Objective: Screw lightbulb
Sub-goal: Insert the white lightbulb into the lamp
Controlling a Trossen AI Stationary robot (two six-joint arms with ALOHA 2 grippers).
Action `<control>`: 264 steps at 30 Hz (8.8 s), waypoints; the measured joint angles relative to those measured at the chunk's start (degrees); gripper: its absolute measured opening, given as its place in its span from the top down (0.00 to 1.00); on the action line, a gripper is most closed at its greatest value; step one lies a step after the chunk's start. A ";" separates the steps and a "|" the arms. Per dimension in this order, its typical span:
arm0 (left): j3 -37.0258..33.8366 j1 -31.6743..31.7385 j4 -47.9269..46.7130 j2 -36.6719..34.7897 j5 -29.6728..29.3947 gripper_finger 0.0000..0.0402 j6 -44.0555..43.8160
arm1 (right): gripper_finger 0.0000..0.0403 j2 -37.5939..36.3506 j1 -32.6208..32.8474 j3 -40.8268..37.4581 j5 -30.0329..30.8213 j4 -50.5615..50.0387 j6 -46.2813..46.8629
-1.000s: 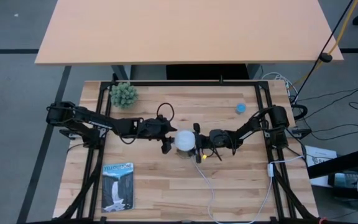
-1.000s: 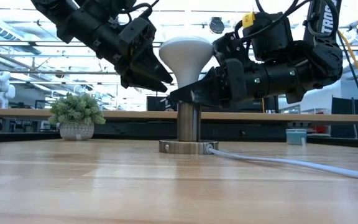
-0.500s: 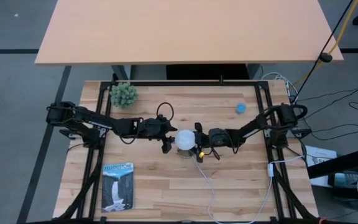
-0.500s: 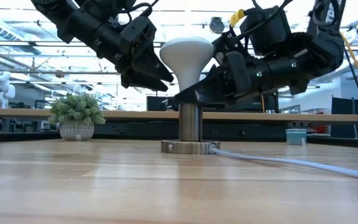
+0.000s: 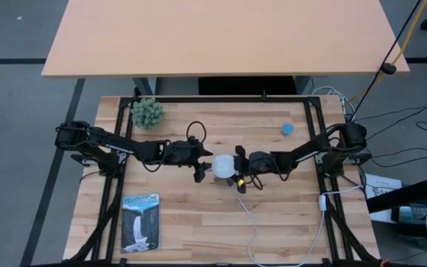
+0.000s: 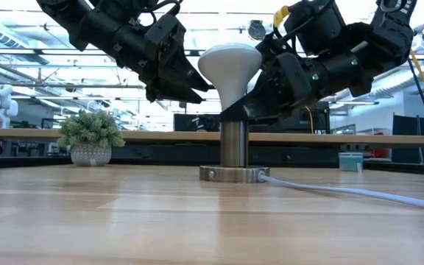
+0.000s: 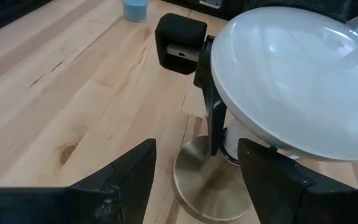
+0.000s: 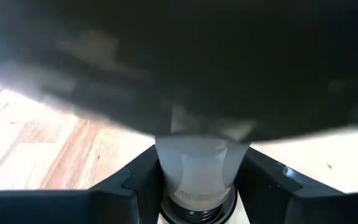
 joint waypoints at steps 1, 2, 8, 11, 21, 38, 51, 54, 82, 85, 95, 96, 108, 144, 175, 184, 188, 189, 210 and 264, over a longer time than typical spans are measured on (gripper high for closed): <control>0.00 0.00 0.00 0.00 0.01 0.42 -0.01 | 0.58 0.06 0.00 0.00 0.00 -0.06 0.14; 0.00 0.00 0.00 0.00 0.00 0.42 -0.02 | 0.58 0.27 0.00 0.00 -0.02 0.02 0.17; 0.00 0.00 0.18 0.00 0.02 0.42 0.00 | 0.57 0.44 0.00 0.02 -0.02 0.81 0.20; 0.00 0.00 0.35 0.00 0.02 0.42 0.00 | 0.57 0.52 0.00 0.00 -0.07 1.47 0.20; 0.00 0.00 0.31 0.00 0.38 0.42 -0.09 | 0.43 0.52 0.00 0.02 -0.07 1.31 0.20; 0.01 0.00 0.08 0.00 0.55 0.42 -0.17 | 0.40 -4.28 0.00 0.09 -0.36 -5.68 1.93; 0.07 0.00 0.10 3.79 0.56 0.42 -1.14 | 0.40 -11.78 0.11 0.09 -0.35 -21.18 4.94; 0.07 0.00 -1.27 3.88 0.52 0.42 -0.70 | 0.40 -14.79 0.11 0.09 -0.35 -27.17 6.07; 0.02 -8.25 3.02 6.67 2.17 1.00 3.39 | 1.00 -20.33 -8.35 -23.51 -3.48 8.14 9.59; 0.00 -6.86 5.24 6.75 5.80 1.00 3.83 | 1.00 -20.37 -12.04 -24.52 -7.96 13.35 8.98; -0.02 -1.20 1.73 7.54 17.80 1.00 10.81 | 1.00 -16.50 -18.25 -17.03 -22.44 0.09 5.88; -0.02 -0.86 1.90 7.54 18.75 1.00 10.69 | 1.00 -16.35 -18.13 -17.10 -22.95 -0.20 6.26; 0.00 0.76 3.18 7.48 19.18 1.00 10.93 | 1.00 -16.31 -17.82 -17.11 -22.54 2.97 6.65; 0.00 -5.46 21.62 15.30 11.92 1.00 10.64 | 1.00 14.56 -13.21 -8.00 -16.72 37.37 8.81; 0.00 -2.97 18.62 15.29 12.34 1.00 10.43 | 1.00 6.57 -9.88 -12.94 -14.49 35.56 7.88; 0.00 -2.97 18.67 15.28 12.41 1.00 9.69 | 1.00 4.17 -8.51 -12.92 -13.94 29.52 7.69; 0.00 -2.97 18.67 15.28 12.73 1.00 9.29 | 1.00 4.17 -7.40 -12.92 -13.99 29.51 7.69; 0.00 -2.97 18.69 15.28 13.04 1.00 9.27 | 1.00 4.17 -7.14 -12.92 -14.01 29.51 7.69; 0.02 -2.82 11.10 10.34 12.28 1.00 10.47 | 1.00 4.17 -5.77 -12.92 -13.81 29.42 8.63; 0.00 -0.53 8.30 10.40 6.09 1.00 10.51 | 1.00 -5.79 -3.33 -8.70 -14.45 7.50 6.98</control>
